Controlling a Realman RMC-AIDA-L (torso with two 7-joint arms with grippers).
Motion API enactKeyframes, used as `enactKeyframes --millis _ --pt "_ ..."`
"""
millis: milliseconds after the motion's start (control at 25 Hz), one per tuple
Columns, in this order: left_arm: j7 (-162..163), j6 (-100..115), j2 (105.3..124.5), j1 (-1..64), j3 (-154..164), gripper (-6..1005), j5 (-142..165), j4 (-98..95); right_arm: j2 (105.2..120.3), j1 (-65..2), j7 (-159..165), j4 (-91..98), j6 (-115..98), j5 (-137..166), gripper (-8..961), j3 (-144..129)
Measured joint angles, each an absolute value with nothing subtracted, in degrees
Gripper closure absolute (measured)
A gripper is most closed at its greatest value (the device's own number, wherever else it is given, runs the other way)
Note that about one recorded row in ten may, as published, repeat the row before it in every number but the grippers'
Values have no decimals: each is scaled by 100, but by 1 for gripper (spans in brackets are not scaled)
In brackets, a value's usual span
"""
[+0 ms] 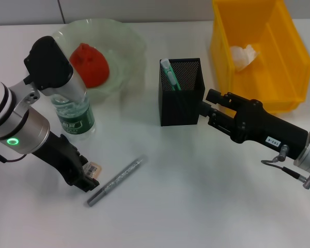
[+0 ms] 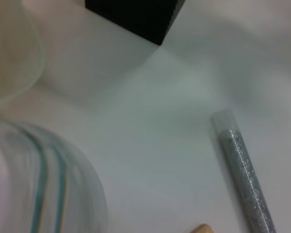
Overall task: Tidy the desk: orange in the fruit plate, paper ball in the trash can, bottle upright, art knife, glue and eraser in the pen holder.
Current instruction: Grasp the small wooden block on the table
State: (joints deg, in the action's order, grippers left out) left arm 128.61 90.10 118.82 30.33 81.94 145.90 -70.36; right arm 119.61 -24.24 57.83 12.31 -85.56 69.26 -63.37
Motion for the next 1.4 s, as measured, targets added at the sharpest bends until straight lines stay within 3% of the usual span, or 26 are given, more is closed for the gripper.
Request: enactKeyframes --millis 320,400,1400 --pt "12840 8953 11882 3052 8196 373 14590 -7002 11962 -2428 5808 1230 -8518 6926 445 -6328" --pt "12828 8924 11882 3067 8195 570 14589 -6946 11962 -2431 5809 1230 -8517 6926 445 -6328" --pt "12664 8787 11883 3156 8340 639 14587 -6740 11962 -2460 5819 1216 -8498 6926 444 -6262"
